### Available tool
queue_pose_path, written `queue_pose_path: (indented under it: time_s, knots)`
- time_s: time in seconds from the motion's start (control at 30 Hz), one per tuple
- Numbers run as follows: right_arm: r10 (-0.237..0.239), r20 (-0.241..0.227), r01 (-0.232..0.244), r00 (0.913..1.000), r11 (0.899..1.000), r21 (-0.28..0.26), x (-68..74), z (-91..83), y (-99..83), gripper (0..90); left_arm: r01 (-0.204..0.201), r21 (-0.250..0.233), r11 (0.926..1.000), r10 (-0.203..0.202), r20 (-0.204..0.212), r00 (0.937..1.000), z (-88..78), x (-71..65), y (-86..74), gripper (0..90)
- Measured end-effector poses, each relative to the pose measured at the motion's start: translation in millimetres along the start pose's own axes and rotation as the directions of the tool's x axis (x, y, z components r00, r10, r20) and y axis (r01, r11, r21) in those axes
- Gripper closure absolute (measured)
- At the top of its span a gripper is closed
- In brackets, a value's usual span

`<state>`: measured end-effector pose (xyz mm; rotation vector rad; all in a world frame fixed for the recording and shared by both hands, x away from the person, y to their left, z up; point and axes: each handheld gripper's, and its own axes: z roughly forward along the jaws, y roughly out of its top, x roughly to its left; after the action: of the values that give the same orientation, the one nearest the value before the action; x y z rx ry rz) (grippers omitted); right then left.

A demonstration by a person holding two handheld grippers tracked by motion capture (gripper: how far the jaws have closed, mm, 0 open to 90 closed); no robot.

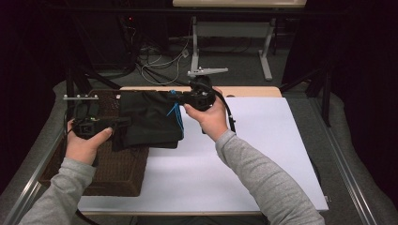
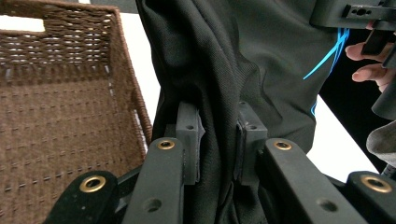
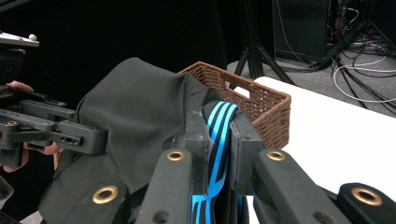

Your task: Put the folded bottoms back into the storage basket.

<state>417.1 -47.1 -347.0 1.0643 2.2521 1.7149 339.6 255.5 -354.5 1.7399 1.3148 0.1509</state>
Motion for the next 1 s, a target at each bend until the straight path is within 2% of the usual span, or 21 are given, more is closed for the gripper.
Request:
queue_pose_path:
  time_s: [0.27, 0.6, 0.73, 0.8, 1.0]
  knots:
    - [-0.016, -0.007, 0.016, 0.9999, 1.000, 0.013, 11.3, 14.2, 5.5, 80.3, 0.020, -0.008, 0.9998, -0.020, -0.016, 0.9997, -11.5, 12.2, 0.1, 75.5]
    - [-0.024, -0.024, 0.024, 0.9994, 1.000, 0.017, 23.4, 29.0, 11.3, 80.3, 0.024, -0.007, 0.9997, -0.024, -0.032, 0.9992, -24.0, 24.9, 2.2, 75.5]
    - [-0.031, -0.026, 0.032, 0.9992, 0.999, 0.025, 26.2, 33.0, 13.0, 80.3, 0.037, -0.006, 0.9993, -0.038, -0.034, 0.9987, -28.1, 29.1, 2.4, 75.5]
    - [-0.031, -0.025, 0.031, 0.9992, 0.999, 0.031, 28.4, 36.2, 13.7, 80.2, 0.036, 0.006, 0.9993, -0.035, -0.038, 0.9986, -30.8, 31.7, 3.0, 75.5]
    - [-0.035, -0.029, 0.036, 0.9990, 0.999, 0.032, 36.3, 47.1, 16.1, 80.2, 0.042, -0.005, 0.9991, -0.042, -0.054, 0.9976, -38.2, 40.8, 2.3, 75.5]
